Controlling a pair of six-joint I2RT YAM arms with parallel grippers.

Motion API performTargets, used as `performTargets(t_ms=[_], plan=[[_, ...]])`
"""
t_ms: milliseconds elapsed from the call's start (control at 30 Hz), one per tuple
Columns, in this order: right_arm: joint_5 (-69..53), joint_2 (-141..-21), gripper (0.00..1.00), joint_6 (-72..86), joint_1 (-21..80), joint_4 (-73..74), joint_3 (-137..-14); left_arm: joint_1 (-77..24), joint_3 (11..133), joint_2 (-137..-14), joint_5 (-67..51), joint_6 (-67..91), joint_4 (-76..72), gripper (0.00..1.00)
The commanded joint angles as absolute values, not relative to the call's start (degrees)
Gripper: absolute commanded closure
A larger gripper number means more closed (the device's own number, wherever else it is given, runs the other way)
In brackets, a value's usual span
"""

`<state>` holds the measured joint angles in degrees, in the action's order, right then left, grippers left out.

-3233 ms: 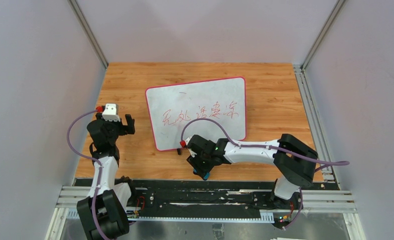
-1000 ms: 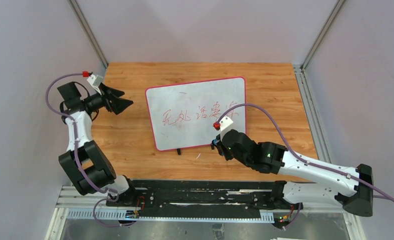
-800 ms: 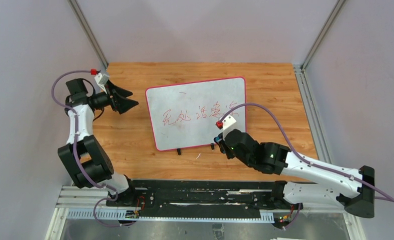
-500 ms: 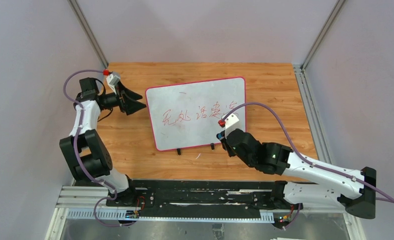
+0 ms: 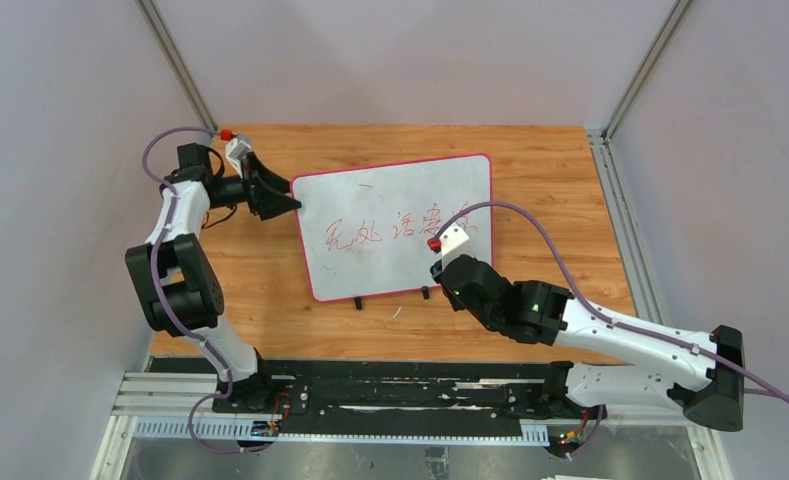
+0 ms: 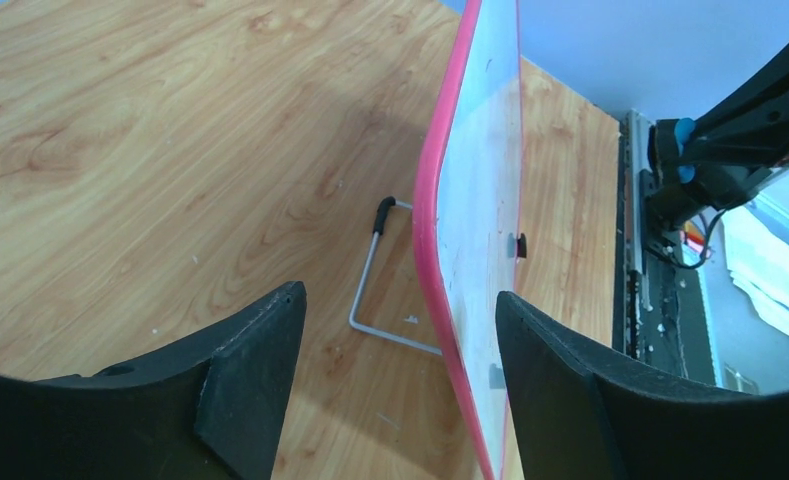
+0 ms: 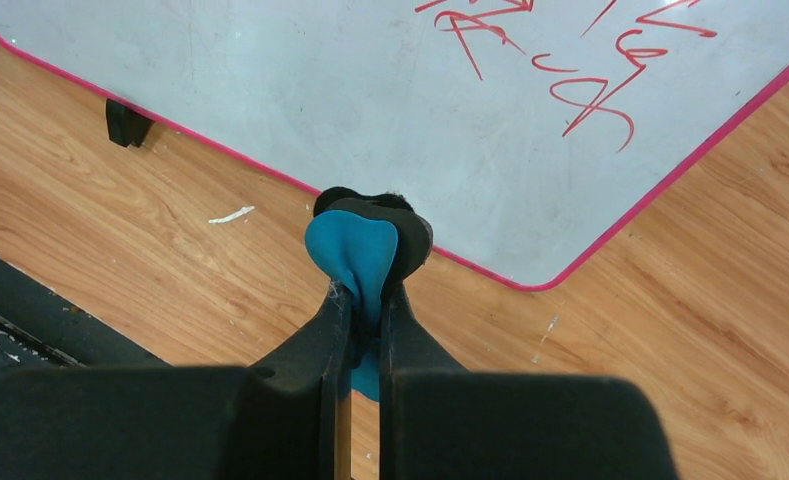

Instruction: Erase the whiteboard

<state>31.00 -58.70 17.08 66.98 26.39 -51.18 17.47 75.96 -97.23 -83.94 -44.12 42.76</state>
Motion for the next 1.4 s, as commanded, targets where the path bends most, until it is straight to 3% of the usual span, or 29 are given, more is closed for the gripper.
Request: performTargets(t_ms=[0,267,567,1367], plan=[[33.07,-60.57,0.99,16.78,66.27,26.29,-54.28,16.36,77.81,-98.87,-89.20,-44.24,44.06,0.27],[33.62,-62.65,0.99,16.70,66.14,25.89,-55.11,12.86,77.38,-98.56,-88.90,-44.26,44.15,0.33],[33.52,-62.50,0.99,16.96,66.01,25.32,-54.50,12.22,77.51,-98.06,-85.20,-47.10,47.18,0.59],[34.65,-62.78,0.99,16.70,65.46,24.51,-53.61,12.22,78.33,-97.30,-83.60,-48.34,50.03,0.93]])
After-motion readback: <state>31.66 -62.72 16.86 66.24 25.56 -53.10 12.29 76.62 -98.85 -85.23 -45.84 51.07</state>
